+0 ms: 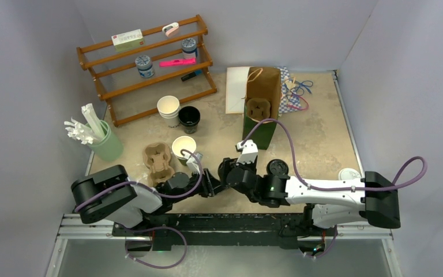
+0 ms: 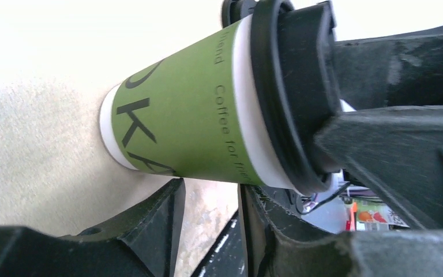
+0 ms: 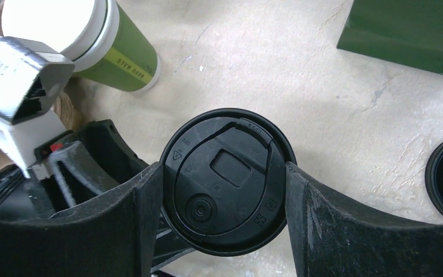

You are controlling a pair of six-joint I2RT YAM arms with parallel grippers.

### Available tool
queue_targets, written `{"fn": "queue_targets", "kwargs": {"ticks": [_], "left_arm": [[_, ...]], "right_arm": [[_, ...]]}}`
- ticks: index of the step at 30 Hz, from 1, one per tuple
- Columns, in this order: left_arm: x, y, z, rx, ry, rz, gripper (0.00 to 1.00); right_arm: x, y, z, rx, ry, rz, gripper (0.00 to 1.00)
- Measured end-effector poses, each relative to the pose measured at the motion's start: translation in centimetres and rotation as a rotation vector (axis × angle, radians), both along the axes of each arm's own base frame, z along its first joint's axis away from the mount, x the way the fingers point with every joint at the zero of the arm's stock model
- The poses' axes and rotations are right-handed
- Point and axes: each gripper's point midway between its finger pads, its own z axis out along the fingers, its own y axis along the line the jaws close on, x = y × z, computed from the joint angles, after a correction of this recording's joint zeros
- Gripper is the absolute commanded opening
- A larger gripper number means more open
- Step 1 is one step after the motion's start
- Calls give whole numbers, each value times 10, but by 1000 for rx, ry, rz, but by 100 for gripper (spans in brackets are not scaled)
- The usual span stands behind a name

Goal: Pack the takeout coffee

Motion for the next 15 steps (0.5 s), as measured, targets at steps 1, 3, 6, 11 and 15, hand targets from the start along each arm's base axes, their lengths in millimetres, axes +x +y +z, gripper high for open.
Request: {"fn": "queue_targets", "kwargs": {"ticks": [1, 3, 6, 11, 15], "left_arm": [[-2, 1, 3, -9, -5, -4, 46], [-6, 2, 12, -36, -20, -9, 47], [-11, 2, 25, -74, -42, -16, 47], [-13, 6, 35, -109, -65, -5, 53], [-13, 8, 39, -127, -77, -1, 55]], "right_arm": [[-1, 0, 0, 3, 7, 4, 50], [-4, 2, 0, 2, 20, 12, 50], [-5, 3, 0, -6, 31, 21, 49], [-5, 6, -1, -23, 38, 25, 50], [-5, 8, -1, -36, 41, 28, 50]]}}
